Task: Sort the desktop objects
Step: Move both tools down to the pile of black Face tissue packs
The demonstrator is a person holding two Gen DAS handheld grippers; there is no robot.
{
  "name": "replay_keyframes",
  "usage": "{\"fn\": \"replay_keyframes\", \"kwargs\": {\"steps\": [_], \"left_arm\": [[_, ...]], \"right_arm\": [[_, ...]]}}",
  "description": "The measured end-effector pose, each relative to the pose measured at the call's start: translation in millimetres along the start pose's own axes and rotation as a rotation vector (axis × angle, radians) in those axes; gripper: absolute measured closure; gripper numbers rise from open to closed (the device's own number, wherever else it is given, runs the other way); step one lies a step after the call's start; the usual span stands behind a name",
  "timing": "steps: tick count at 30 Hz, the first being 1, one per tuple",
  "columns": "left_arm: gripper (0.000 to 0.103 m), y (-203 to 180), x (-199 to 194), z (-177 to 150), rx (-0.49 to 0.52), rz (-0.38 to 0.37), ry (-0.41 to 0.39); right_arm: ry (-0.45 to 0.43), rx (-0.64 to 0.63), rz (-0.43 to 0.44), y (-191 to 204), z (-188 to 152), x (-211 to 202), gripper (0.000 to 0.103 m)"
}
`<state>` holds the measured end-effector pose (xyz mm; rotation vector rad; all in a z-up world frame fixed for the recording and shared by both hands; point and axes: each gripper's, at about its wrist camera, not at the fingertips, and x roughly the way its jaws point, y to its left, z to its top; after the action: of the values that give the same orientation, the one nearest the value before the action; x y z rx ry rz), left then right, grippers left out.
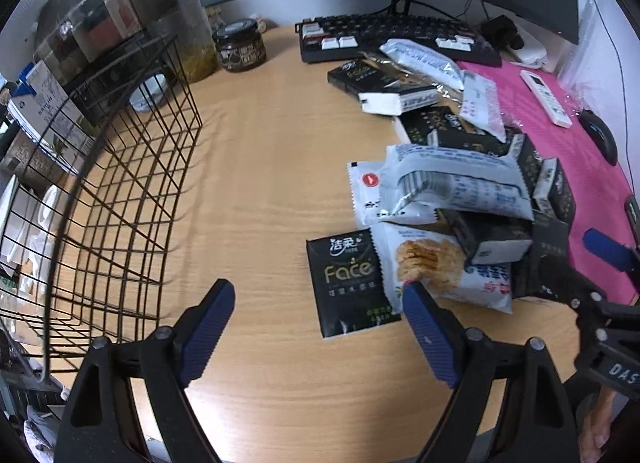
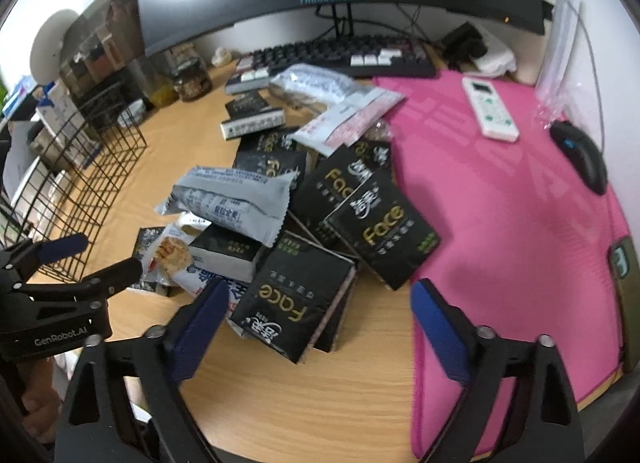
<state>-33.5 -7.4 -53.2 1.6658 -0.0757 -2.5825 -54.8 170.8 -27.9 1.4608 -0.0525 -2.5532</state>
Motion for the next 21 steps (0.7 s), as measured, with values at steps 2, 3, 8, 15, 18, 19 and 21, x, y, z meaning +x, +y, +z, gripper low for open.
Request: {"fn": "replay_keyframes", "kwargs": {"steps": [2, 3, 8, 15, 18, 19, 21], "left_arm": [[0.016, 0.2, 5.1, 0.8, -0.003, -0.005, 0.004], [0.016, 0.6, 7.8, 1.2, -0.006, -0.005, 0.008], [0.017, -3.0, 13.2, 2.2, 0.001, -0.013, 0.022], [0.016, -9.5, 20.8, 5.0, 0.017, -0.016, 0.017], [0.016, -8.4, 27.3, 4.1, 0.022, -0.009, 0.036], [0.016, -8.0, 28.8, 4.7, 0.023, -0.005, 0.040], [0.016, -6.2, 32.5, 4.6, 0.018, -0.003, 0.047]], "right_arm": [[0.019, 0.003, 0.007, 0.8, 0.2, 8.9, 0.021], [0.025, 0.005, 0.012, 0.9, 0.2, 12.0, 0.021], [0.051, -0.003, 0.027, 5.2, -0.5, 26.0, 0.040], [0.058, 0.004, 0.024, -10.0, 0.2, 18.0, 0.053], [0.059, -0.006, 0.014, -14.1, -2.9, 15.1, 0.053], [0.059, -0.004, 0.015, -16.3, -3.9, 14.7, 0.053], [0.060, 0.003, 0.021, -19.6, -5.3, 13.9, 0.053]]}}
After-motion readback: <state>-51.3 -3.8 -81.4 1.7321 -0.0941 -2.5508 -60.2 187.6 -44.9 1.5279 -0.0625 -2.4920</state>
